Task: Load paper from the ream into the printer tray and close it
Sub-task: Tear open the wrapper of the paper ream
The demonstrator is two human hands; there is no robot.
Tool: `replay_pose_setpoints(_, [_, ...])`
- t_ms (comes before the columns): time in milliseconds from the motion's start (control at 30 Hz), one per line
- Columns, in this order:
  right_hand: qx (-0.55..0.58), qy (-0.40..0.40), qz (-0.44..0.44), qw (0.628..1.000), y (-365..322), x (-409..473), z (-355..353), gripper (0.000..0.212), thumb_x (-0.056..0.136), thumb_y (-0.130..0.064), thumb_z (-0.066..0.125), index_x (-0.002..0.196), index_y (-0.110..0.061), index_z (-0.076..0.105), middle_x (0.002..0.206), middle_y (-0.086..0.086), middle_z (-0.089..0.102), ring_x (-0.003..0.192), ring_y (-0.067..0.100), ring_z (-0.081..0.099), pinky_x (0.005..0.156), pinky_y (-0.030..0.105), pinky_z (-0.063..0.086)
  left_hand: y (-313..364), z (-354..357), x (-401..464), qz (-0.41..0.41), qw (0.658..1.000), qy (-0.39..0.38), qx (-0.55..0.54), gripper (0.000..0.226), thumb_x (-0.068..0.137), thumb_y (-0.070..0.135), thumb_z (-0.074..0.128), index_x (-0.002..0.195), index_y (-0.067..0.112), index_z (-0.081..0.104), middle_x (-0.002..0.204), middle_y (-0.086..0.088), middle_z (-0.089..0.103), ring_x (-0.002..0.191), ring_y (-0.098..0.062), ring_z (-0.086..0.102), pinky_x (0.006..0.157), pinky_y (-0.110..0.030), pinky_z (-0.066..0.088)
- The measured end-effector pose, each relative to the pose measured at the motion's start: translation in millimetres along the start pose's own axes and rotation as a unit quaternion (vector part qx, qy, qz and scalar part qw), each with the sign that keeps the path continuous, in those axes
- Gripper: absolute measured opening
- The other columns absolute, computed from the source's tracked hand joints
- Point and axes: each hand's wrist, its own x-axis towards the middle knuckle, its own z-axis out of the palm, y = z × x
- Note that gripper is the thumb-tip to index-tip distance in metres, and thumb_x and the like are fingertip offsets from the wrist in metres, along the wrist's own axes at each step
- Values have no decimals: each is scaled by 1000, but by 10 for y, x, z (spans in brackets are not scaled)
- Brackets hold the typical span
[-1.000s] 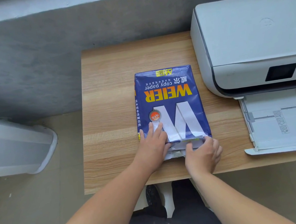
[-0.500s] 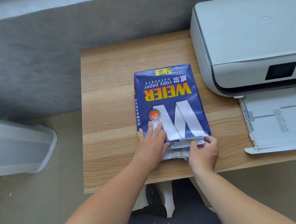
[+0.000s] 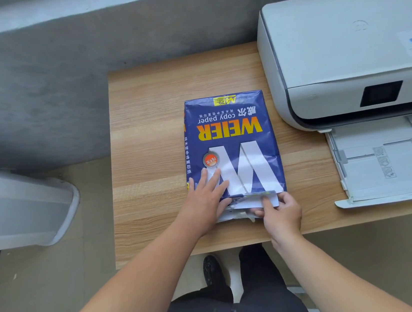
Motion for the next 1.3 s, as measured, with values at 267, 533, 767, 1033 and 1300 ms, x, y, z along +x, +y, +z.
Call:
replay_pose_setpoints(267, [-21,-13,0,1000,93,-23,-73,15,100,-15,54,113,-11,58,85,7,75,63,14,74,76,33,59,-1,16,-17,-24,999,-3,31,57,104,50,29,152,22,25,167,-5,11,152,-32,3,118,-60,17])
replay_pose_setpoints(533, [-28,-48,-9,998,234,-206,-310,11,99,-8,53,102,-12,63,74,9,68,54,13,61,63,26,51,29,40,-47,-7,997,-30,66,56,103,51,25,151,22,21,166,-5,12,152,-32,3,114,-64,21])
replay_pose_setpoints(767, [-80,-77,5,994,209,-46,-344,14,99,-7,52,101,-15,63,90,8,72,65,14,69,67,26,56,29,131,-76,-29,998,-14,51,73,98,62,25,156,18,14,167,-12,-3,153,-28,-4,118,-59,16])
replay_pose_setpoints(1033, [-170,-87,-112,975,-394,475,-16,11,93,-21,61,104,-21,62,99,3,70,87,20,65,65,29,48,-76,61,141,-66,992,36,101,73,95,64,17,156,24,12,167,-15,0,152,-38,-5,112,-71,10])
replay_pose_setpoints(1300, [-165,-141,-130,968,-462,645,-12,21,96,-20,58,115,-27,62,109,-3,71,98,17,66,83,31,53,-176,-99,420,-70,997,-22,36,64,97,65,15,154,42,-3,166,1,-17,149,-35,-21,110,-74,20])
